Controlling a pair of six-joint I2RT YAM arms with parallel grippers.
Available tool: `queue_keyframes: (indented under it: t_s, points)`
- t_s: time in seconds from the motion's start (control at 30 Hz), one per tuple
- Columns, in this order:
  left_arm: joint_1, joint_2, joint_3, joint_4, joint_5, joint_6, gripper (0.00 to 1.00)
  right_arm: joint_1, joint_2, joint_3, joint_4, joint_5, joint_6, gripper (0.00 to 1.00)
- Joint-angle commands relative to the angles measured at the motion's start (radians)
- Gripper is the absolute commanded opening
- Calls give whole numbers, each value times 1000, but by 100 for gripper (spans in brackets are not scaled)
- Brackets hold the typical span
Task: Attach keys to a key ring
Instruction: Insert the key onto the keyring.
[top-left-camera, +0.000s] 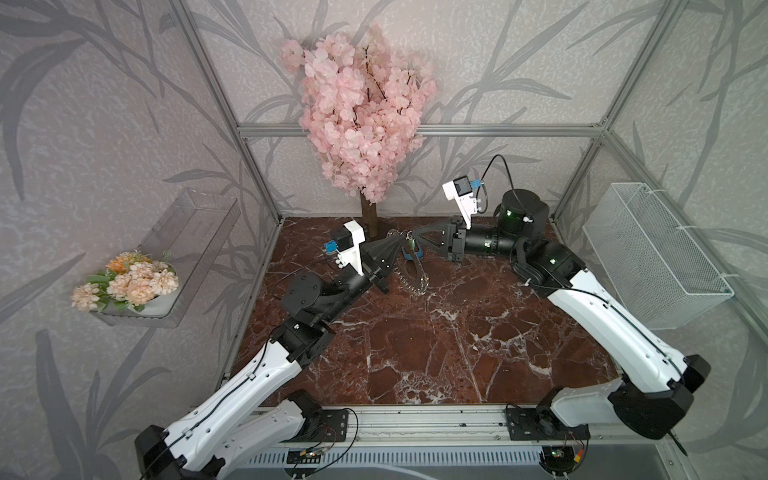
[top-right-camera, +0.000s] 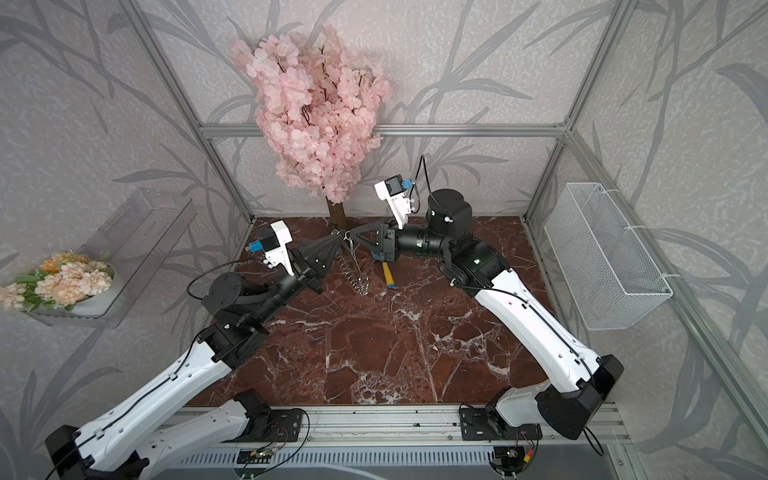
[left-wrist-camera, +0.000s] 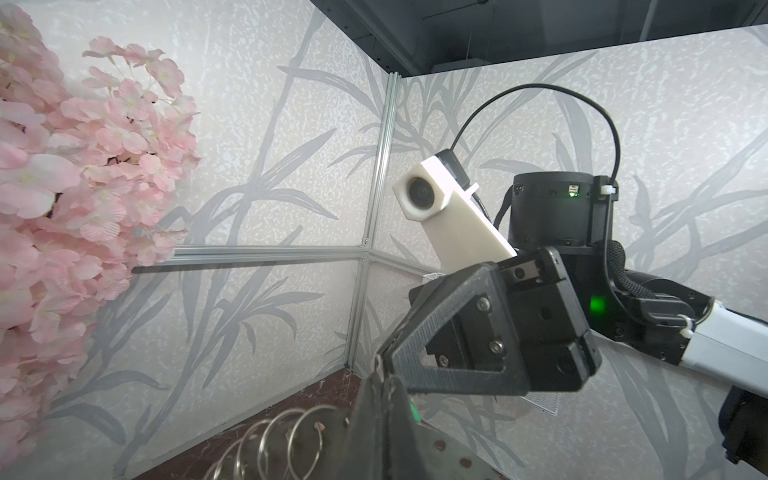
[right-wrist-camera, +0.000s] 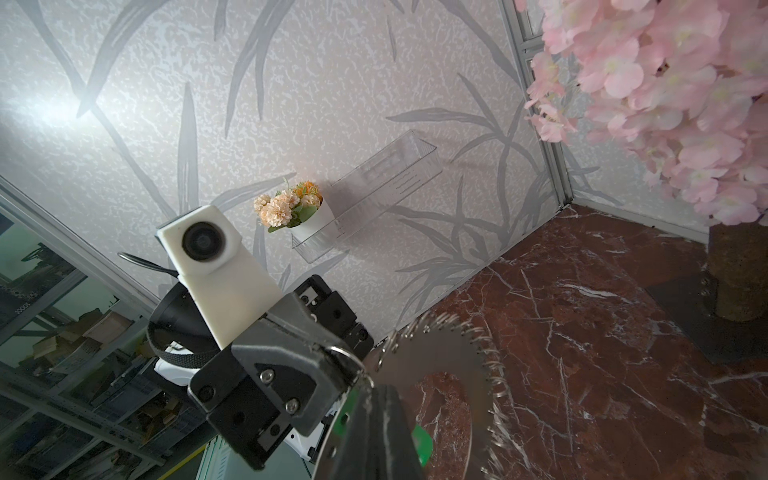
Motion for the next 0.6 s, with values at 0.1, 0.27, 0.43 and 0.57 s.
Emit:
queue_keyframes:
  t_s: [0.1,0.27,0.43,0.57]
  points:
    - [-11,3,52,166,97,-106,0,-13,-43,-23,24,23,-39,3]
    - [-11,22,60,218,113,-154,0,-13,-63,-48,42,19,-30,3]
    - [-10,34,75,247,111,-178,0,-12,-79,-85,77,8,-10,3]
    - [-10,38,88,243,117,-183,0,-13,-91,-111,100,11,4,4]
